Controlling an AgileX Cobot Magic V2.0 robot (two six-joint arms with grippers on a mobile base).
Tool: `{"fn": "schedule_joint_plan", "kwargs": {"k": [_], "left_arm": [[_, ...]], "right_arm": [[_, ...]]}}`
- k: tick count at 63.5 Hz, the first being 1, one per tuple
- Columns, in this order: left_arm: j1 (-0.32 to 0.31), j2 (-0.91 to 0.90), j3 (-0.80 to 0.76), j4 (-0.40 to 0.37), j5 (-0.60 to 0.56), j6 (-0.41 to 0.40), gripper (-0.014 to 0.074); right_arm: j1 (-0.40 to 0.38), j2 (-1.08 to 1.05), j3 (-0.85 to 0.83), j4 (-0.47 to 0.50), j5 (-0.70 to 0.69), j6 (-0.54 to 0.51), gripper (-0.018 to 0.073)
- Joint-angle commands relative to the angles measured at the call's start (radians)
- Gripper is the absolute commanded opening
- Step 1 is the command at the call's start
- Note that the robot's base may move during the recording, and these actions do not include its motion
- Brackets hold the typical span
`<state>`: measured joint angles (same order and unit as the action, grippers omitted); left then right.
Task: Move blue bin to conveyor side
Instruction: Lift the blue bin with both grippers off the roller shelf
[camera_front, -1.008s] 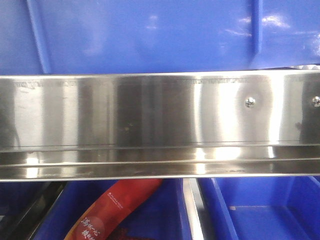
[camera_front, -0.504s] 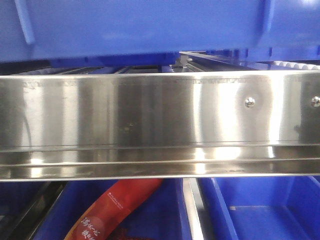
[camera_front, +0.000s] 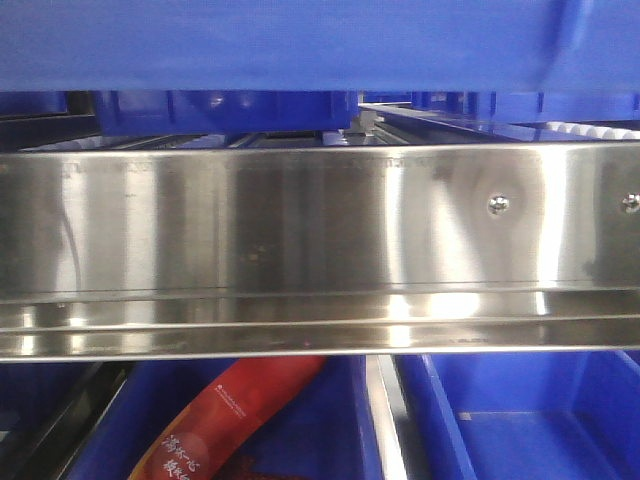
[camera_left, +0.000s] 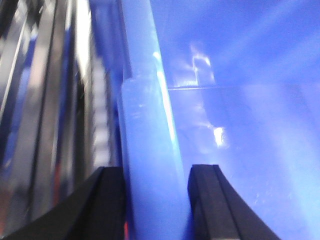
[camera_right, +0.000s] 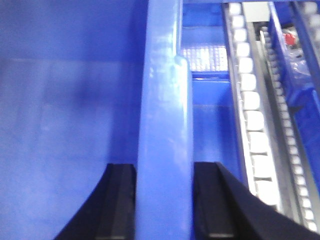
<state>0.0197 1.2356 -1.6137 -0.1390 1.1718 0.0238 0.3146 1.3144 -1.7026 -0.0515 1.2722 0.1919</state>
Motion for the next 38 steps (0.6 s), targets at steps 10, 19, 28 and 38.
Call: {"fn": "schedule_joint_plan", "kwargs": {"k": [10, 19, 28, 38], "left_arm": [[-0.004, -0.048, 0.021, -0.024, -0.042, 0.019, -0.0018], [-0.004, -0.048, 0.021, -0.024, -0.063, 0.019, -0.0018], [-0.004, -0.048, 0.021, -0.024, -0.081, 0.019, -0.0018], [-0.004, -0.048, 0.021, -0.024, -0.107, 0.019, -0.0018]], "right_arm": [[-0.001, -0.054, -0.011, -0.025, -0.123, -0.008, -0.007], [-0.001, -0.053, -0.011, -0.025, -0.121, -0.008, -0.007], [-0.001, -0.053, -0.011, -0.025, -0.121, -0.008, -0.007], [-0.001, -0.053, -0.011, -0.025, -0.113, -0.008, -0.007]]}}
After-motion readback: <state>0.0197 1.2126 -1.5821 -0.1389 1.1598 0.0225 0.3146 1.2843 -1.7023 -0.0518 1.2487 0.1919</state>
